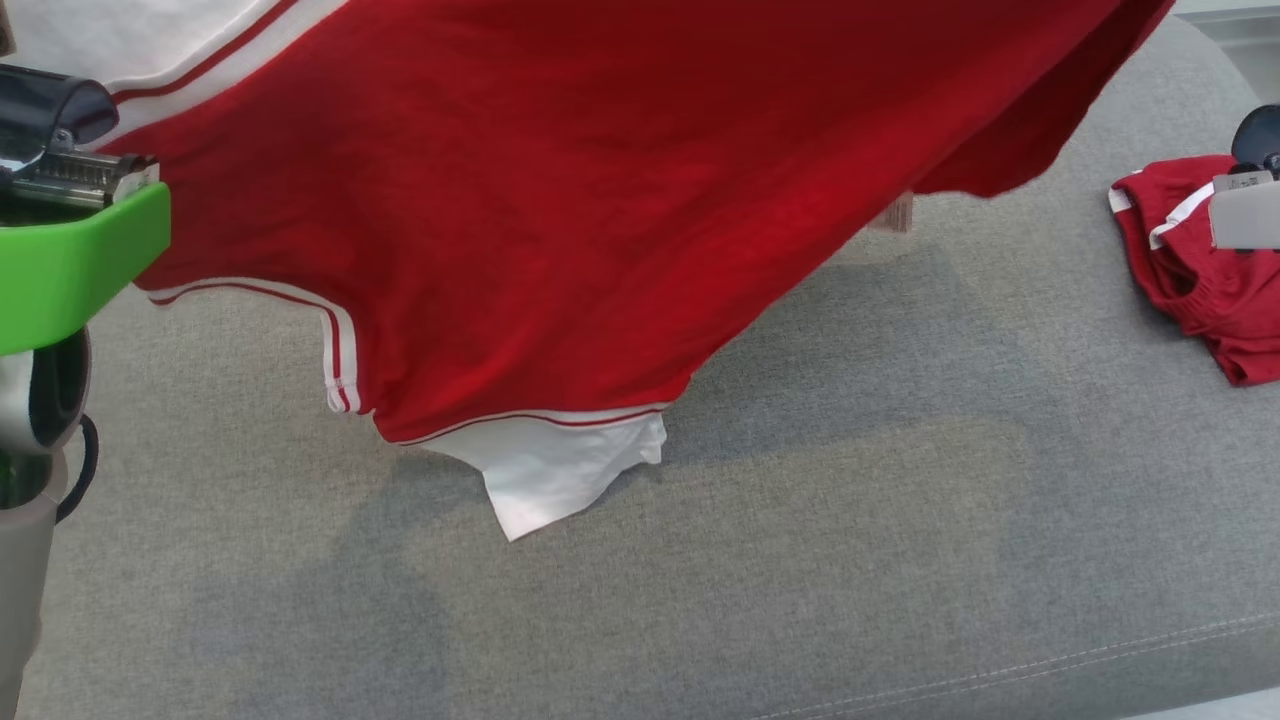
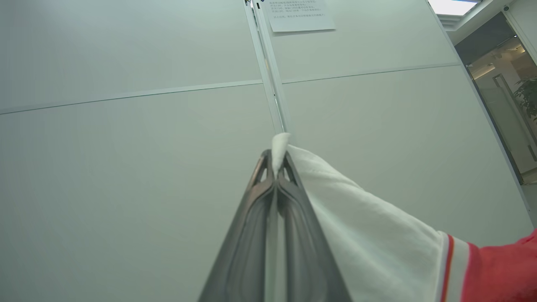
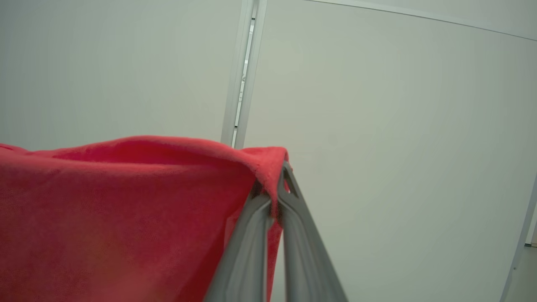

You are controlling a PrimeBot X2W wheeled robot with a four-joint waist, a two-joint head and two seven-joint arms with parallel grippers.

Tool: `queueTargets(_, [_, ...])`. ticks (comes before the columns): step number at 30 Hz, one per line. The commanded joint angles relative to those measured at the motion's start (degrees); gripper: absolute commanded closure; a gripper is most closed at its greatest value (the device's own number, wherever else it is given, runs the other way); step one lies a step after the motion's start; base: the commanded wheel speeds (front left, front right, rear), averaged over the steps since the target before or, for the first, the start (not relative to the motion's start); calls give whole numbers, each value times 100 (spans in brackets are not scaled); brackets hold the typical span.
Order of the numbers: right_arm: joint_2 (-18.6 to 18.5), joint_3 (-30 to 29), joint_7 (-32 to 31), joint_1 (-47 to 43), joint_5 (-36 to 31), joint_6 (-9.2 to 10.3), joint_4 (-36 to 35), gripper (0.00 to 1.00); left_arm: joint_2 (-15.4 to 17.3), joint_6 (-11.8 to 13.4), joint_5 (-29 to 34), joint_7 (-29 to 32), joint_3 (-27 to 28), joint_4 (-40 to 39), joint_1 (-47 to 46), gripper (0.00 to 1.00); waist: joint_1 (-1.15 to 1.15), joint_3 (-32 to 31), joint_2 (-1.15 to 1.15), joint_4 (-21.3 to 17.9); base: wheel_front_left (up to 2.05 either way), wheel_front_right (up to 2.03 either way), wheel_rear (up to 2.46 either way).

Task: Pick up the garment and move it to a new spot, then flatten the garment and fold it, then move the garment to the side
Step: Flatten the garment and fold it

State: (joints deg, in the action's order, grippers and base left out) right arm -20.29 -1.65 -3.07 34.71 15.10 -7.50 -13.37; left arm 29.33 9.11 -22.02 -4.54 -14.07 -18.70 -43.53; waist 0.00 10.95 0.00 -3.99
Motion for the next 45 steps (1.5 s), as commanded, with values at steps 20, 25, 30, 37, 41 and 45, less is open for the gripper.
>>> queueTargets(20, [206,676,732,2103,705,1,1871,100,-648,-1180,-296,-630,-542,2712,-2787,100,0,1018,0,37,0,0,0])
queueTargets(25, [558,892,1291,2971,771,1,2837,100,-698,-1365,-92,-850,-609,3783,-3659,100,0,1153,0,-79,0,0,0])
queueTargets(30, [1034,801,1734,3905,766,1,4127,100,-838,-1437,-85,-991,-559,4933,-4408,100,0,1243,0,-154,0,0,0])
queueTargets(37, [1389,753,1824,4416,871,1,5473,100,-1266,-1550,-475,-1005,-548,6298,-4388,100,0,1432,0,-26,0,0,0])
queueTargets(41, [1396,939,1825,4093,1035,1,5804,100,-1579,-1607,-882,-1013,-502,6829,-3846,100,0,1620,0,116,0,0,0])
queueTargets(45, [1219,1225,1826,3379,1236,1,5762,100,-1848,-1638,-1234,-1064,-334,6960,-2946,100,0,1690,0,279,0,0,0])
